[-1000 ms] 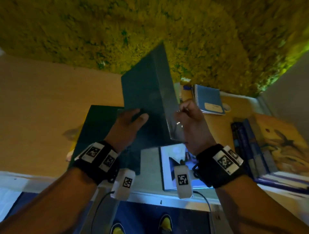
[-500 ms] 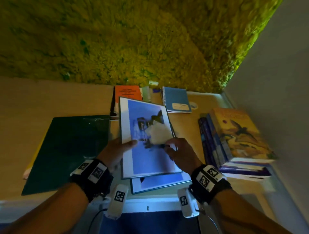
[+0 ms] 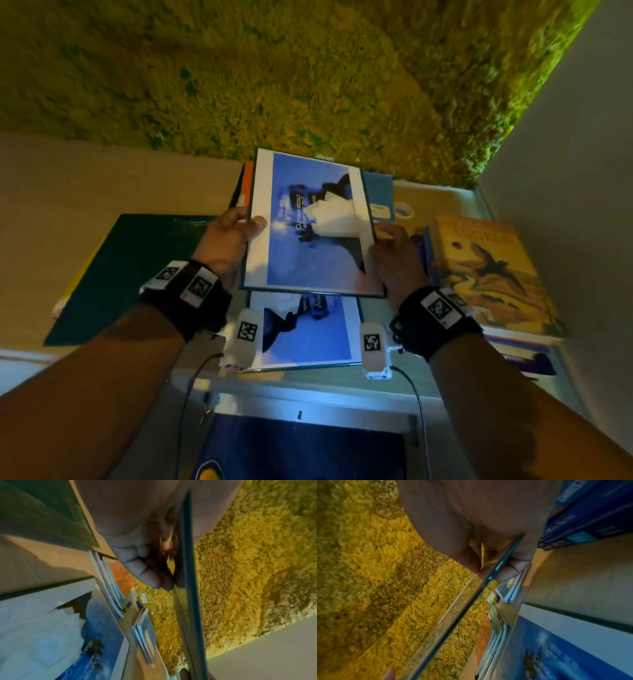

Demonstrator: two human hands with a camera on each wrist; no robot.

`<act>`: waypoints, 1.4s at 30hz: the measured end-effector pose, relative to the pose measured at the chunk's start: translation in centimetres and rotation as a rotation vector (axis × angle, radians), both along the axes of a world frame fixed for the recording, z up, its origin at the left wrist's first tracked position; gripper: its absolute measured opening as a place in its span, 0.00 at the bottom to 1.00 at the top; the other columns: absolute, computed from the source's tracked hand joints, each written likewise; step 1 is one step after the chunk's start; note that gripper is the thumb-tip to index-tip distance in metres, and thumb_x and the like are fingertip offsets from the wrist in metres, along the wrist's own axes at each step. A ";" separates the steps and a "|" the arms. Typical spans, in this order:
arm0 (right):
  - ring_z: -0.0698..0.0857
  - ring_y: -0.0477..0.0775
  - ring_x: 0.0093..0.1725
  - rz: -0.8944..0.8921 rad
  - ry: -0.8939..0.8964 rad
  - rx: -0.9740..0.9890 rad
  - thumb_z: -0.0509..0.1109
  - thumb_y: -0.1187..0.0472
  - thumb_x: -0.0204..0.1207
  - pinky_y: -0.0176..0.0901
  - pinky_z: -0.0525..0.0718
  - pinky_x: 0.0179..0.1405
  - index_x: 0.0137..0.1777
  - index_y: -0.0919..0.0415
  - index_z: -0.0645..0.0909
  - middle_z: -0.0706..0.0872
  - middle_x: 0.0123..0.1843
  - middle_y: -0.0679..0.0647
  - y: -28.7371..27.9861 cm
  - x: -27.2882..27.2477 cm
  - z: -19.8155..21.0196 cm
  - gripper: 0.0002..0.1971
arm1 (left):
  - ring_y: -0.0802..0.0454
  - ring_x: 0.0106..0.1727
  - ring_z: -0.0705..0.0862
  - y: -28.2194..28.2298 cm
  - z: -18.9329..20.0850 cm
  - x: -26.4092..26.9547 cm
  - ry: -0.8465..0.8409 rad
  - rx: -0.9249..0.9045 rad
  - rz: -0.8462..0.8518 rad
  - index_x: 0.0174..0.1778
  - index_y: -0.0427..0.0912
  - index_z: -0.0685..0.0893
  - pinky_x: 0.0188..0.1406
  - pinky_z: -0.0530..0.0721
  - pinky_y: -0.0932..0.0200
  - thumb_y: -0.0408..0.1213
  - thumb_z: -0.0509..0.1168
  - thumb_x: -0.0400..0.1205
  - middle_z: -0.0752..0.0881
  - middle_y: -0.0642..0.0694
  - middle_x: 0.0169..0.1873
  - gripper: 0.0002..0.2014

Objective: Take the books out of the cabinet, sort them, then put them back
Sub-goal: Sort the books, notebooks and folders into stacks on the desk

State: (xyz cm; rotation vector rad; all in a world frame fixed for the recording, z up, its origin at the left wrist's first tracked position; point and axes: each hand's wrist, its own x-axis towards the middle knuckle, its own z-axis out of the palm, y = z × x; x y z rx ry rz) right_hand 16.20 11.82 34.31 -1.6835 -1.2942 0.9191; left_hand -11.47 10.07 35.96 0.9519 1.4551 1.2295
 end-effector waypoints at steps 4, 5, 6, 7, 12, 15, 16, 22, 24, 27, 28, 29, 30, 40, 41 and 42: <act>0.89 0.62 0.51 0.122 -0.173 -0.044 0.61 0.62 0.64 0.61 0.91 0.52 0.51 0.32 0.82 0.90 0.50 0.53 0.1 0.3 -1.1 0.23 | 0.42 0.47 0.90 -1.1 -2.1 -0.3 0.234 -0.058 -0.066 0.44 0.45 0.89 0.58 0.85 0.42 0.43 0.74 0.77 0.92 0.44 0.44 0.06; 0.88 0.61 0.52 0.162 -0.224 -0.076 0.61 0.65 0.67 0.60 0.91 0.53 0.53 0.38 0.83 0.89 0.51 0.52 -0.3 0.4 -2.1 0.22 | 0.40 0.48 0.90 -1.9 -3.3 -0.3 0.308 -0.115 -0.095 0.45 0.44 0.89 0.58 0.86 0.41 0.44 0.74 0.77 0.92 0.42 0.45 0.08; 0.88 0.61 0.53 0.204 -0.227 -0.142 0.61 0.67 0.70 0.60 0.90 0.55 0.55 0.43 0.82 0.87 0.52 0.52 -1.1 0.3 -3.0 0.20 | 0.36 0.49 0.89 -2.6 -5.0 -0.3 0.378 -0.167 -0.136 0.45 0.42 0.89 0.57 0.86 0.39 0.45 0.74 0.76 0.91 0.38 0.45 0.10; 0.87 0.62 0.55 0.252 -0.254 -0.207 0.62 0.68 0.74 0.59 0.89 0.56 0.58 0.47 0.81 0.86 0.54 0.54 -1.8 0.5 -4.3 0.19 | 0.33 0.49 0.88 -3.3 -6.4 -0.2 0.443 -0.241 -0.177 0.43 0.40 0.87 0.55 0.86 0.38 0.47 0.74 0.76 0.90 0.34 0.45 0.12; 0.83 0.66 0.67 0.361 -0.409 -0.316 0.71 0.56 0.82 0.50 0.83 0.63 0.73 0.55 0.77 0.81 0.70 0.62 -3.4 0.4 -7.0 0.20 | 0.45 0.51 0.88 -4.8 -8.4 0.8 0.711 -0.381 -0.321 0.51 0.48 0.89 0.53 0.87 0.50 0.68 0.65 0.63 0.90 0.45 0.50 0.31; 0.82 0.68 0.68 0.359 -0.437 -0.360 0.73 0.54 0.80 0.55 0.82 0.66 0.69 0.58 0.77 0.81 0.69 0.63 -2.5 0.1 -7.0 0.20 | 0.48 0.51 0.85 -5.0 -7.5 1.1 0.712 -0.389 -0.299 0.47 0.51 0.82 0.53 0.84 0.51 0.55 0.71 0.78 0.86 0.50 0.49 0.13; 0.82 0.67 0.68 0.346 -0.431 -0.365 0.74 0.55 0.80 0.51 0.81 0.64 0.68 0.60 0.76 0.81 0.67 0.62 -2.3 0.0 -6.7 0.19 | 0.48 0.50 0.85 -4.8 -7.8 0.8 0.667 -0.380 -0.287 0.49 0.50 0.82 0.52 0.85 0.49 0.51 0.72 0.79 0.87 0.48 0.49 0.11; 0.83 0.64 0.53 0.040 -0.102 -0.312 0.67 0.55 0.84 0.54 0.81 0.53 0.65 0.59 0.75 0.83 0.57 0.62 -1.9 -0.8 -6.3 0.14 | 0.46 0.53 0.84 -4.6 -7.1 -0.3 0.424 -0.235 -0.265 0.58 0.47 0.81 0.55 0.85 0.44 0.36 0.70 0.83 0.84 0.48 0.49 0.09; 0.86 0.69 0.54 -0.024 0.166 -0.342 0.66 0.56 0.84 0.66 0.86 0.60 0.58 0.62 0.81 0.85 0.59 0.71 -2.3 -1.0 -6.3 0.10 | 0.46 0.58 0.83 -4.1 -5.8 -1.2 0.287 -0.197 -0.220 0.64 0.49 0.79 0.61 0.84 0.43 0.41 0.70 0.80 0.84 0.45 0.58 0.16; 0.89 0.66 0.45 -0.135 0.726 -0.297 0.64 0.57 0.88 0.59 0.90 0.47 0.60 0.63 0.84 0.88 0.52 0.71 -3.4 -1.4 -6.5 0.11 | 0.46 0.73 0.76 -4.2 -4.1 -2.4 0.065 -0.243 -0.135 0.73 0.54 0.76 0.73 0.78 0.40 0.47 0.69 0.80 0.74 0.42 0.80 0.24; 0.90 0.66 0.46 -0.156 0.854 -0.288 0.64 0.56 0.89 0.57 0.91 0.45 0.64 0.62 0.84 0.89 0.53 0.70 -3.8 -1.8 -6.5 0.13 | 0.45 0.76 0.75 -4.7 -3.9 -2.4 -0.010 -0.266 -0.076 0.75 0.54 0.75 0.72 0.79 0.39 0.48 0.67 0.83 0.72 0.44 0.80 0.23; 0.91 0.67 0.51 -0.168 0.954 -0.272 0.63 0.55 0.89 0.59 0.91 0.47 0.68 0.61 0.83 0.90 0.57 0.68 -4.1 -2.4 -6.5 0.15 | 0.45 0.74 0.78 -5.2 -4.2 -2.2 -0.111 -0.282 -0.076 0.73 0.54 0.77 0.68 0.82 0.39 0.51 0.66 0.84 0.76 0.45 0.77 0.20; 0.90 0.68 0.58 -0.171 1.032 -0.244 0.62 0.55 0.89 0.61 0.91 0.52 0.71 0.59 0.82 0.91 0.61 0.66 -4.4 -3.1 -6.5 0.16 | 0.44 0.70 0.81 -6.0 -3.9 -1.6 -0.273 -0.280 -0.048 0.68 0.54 0.79 0.64 0.84 0.38 0.53 0.65 0.85 0.80 0.45 0.72 0.17; 0.92 0.61 0.56 0.112 0.978 -0.310 0.73 0.45 0.73 0.57 0.88 0.54 0.62 0.56 0.87 0.91 0.56 0.55 -5.6 -4.7 -3.9 0.21 | 0.38 0.58 0.88 -2.1 -2.3 -2.3 -0.299 -0.012 -0.004 0.71 0.55 0.80 0.42 0.91 0.47 0.25 0.61 0.83 0.87 0.43 0.63 0.25; 0.90 0.59 0.59 0.024 1.023 -0.256 0.68 0.39 0.78 0.57 0.85 0.59 0.64 0.52 0.87 0.92 0.58 0.53 -5.2 -2.9 -3.9 0.23 | 0.38 0.57 0.87 -1.5 -1.7 -3.5 -0.276 -0.010 -0.013 0.71 0.56 0.81 0.44 0.91 0.44 0.24 0.61 0.82 0.87 0.44 0.63 0.26; 0.89 0.57 0.60 -0.035 1.062 -0.191 0.61 0.37 0.83 0.54 0.82 0.60 0.60 0.48 0.90 0.93 0.56 0.50 -4.9 -1.1 -3.8 0.22 | 0.38 0.55 0.87 -1.0 -1.3 -4.6 -0.274 -0.032 -0.025 0.70 0.57 0.82 0.46 0.91 0.42 0.24 0.61 0.81 0.88 0.44 0.61 0.26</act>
